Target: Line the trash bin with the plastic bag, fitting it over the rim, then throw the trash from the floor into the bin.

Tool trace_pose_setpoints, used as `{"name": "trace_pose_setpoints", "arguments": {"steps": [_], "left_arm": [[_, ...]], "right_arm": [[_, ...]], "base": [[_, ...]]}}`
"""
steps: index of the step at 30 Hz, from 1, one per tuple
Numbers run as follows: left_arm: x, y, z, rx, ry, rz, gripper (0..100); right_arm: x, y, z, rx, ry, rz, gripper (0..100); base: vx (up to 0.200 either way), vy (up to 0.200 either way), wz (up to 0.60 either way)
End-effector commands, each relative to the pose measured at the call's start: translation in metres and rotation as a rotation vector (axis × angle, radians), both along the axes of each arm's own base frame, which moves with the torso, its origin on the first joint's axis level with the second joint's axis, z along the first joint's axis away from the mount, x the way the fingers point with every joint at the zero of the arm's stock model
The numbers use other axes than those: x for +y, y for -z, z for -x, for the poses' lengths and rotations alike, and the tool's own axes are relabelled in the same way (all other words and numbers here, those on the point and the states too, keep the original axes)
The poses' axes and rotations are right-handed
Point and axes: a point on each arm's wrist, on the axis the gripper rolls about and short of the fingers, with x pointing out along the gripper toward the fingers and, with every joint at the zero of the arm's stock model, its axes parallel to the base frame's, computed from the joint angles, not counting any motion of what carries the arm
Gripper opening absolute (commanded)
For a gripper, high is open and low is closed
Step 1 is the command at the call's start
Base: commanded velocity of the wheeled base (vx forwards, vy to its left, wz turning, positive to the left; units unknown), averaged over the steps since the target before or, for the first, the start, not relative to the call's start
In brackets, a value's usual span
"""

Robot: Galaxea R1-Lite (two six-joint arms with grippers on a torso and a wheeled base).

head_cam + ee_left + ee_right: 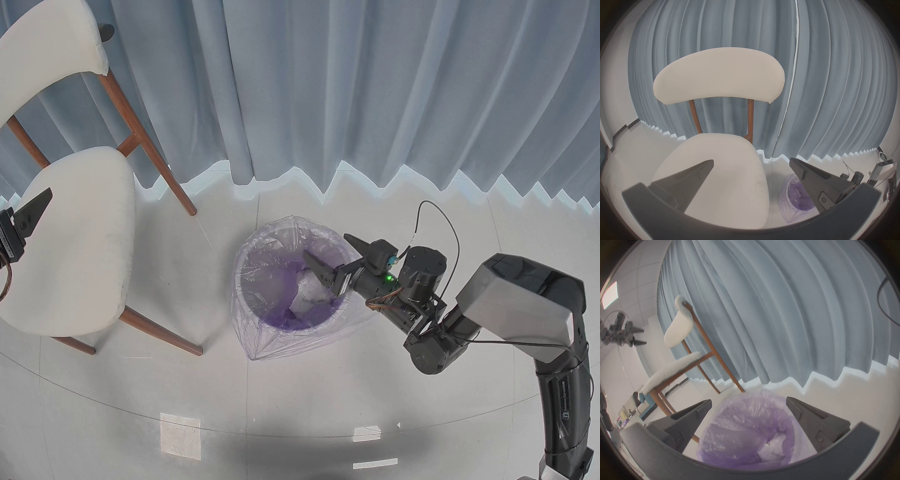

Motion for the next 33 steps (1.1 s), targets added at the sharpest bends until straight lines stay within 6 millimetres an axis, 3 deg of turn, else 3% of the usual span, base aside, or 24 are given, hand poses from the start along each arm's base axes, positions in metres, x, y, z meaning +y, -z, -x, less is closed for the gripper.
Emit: {"name": "trace_pose_setpoints", "arguments": {"steps": [1, 3, 4, 8, 9, 12, 14, 15, 16, 18, 20, 23, 24, 27, 29, 33], "left_arm": [[-0.001, 0.004, 0.013, -0.013, -0.003, 0.0, 100], [-0.002, 0.014, 0.026, -0.013, -0.005, 0.0, 100], [-0.002, 0.015, 0.029, -0.016, -0.005, 0.0, 100], [-0.004, 0.034, 0.056, -0.028, -0.017, 0.0, 100], [-0.004, 0.039, 0.061, -0.029, -0.017, 0.002, 100], [-0.007, 0.063, 0.086, -0.042, 0.007, 0.002, 100], [-0.009, 0.073, 0.095, -0.05, 0.021, 0.003, 100], [-0.011, 0.086, 0.106, -0.059, 0.059, -0.001, 100], [-0.011, 0.092, 0.111, -0.06, 0.077, -0.002, 100], [-0.013, 0.101, 0.12, -0.063, 0.117, -0.005, 100], [-0.015, 0.124, 0.134, -0.027, 0.195, -0.009, 100], [-0.016, 0.149, 0.149, 0.004, 0.262, -0.024, 100], [-0.016, 0.152, 0.151, 0.006, 0.27, -0.029, 100], [-0.016, 0.182, 0.164, 0.024, 0.284, -0.071, 100], [-0.016, 0.192, 0.161, 0.055, 0.268, -0.096, 100], [-0.014, 0.191, 0.159, 0.036, 0.2, -0.084, 100]], "right_arm": [[-0.017, -0.071, 0.027, -0.074, 0.037, -0.095, 100], [-0.053, -0.106, 0.05, -0.084, 0.122, -0.144, 100], [-0.063, -0.114, 0.055, -0.093, 0.138, -0.149, 100], [-0.139, -0.157, 0.109, -0.156, 0.278, -0.169, 100], [-0.149, -0.161, 0.119, -0.163, 0.302, -0.168, 100], [-0.193, -0.18, 0.178, -0.202, 0.409, -0.172, 100], [-0.206, -0.186, 0.209, -0.202, 0.442, -0.168, 100], [-0.215, -0.188, 0.246, -0.178, 0.466, -0.157, 100], [-0.217, -0.186, 0.258, -0.167, 0.471, -0.149, 100], [-0.221, -0.18, 0.287, -0.129, 0.479, -0.121, 100], [-0.227, -0.147, 0.33, -0.035, 0.497, -0.024, 100], [-0.233, -0.104, 0.367, 0.004, 0.503, 0.04, 100], [-0.233, -0.1, 0.37, 0.004, 0.503, 0.04, 100], [-0.236, -0.048, 0.395, 0.001, 0.509, 0.052, 100], [-0.238, -0.024, 0.404, 0.058, 0.526, 0.099, 100], [-0.239, -0.016, 0.402, 0.179, 0.607, 0.108, 100]], "base": [[0.0, 0.0, 0.0], [0.0, 0.0, 0.0], [0.0, 0.0, 0.0], [0.0, 0.0, 0.0], [0.0, 0.0, 0.0], [0.0, 0.0, 0.0], [0.0, 0.0, 0.0], [0.0, 0.0, 0.0], [0.0, 0.0, 0.0], [0.0, 0.0, 0.0], [0.0, 0.0, 0.0], [0.0, 0.0, 0.0], [0.0, 0.0, 0.0], [0.0, 0.0, 0.0], [0.0, 0.0, 0.0], [0.0, 0.0, 0.0]]}}
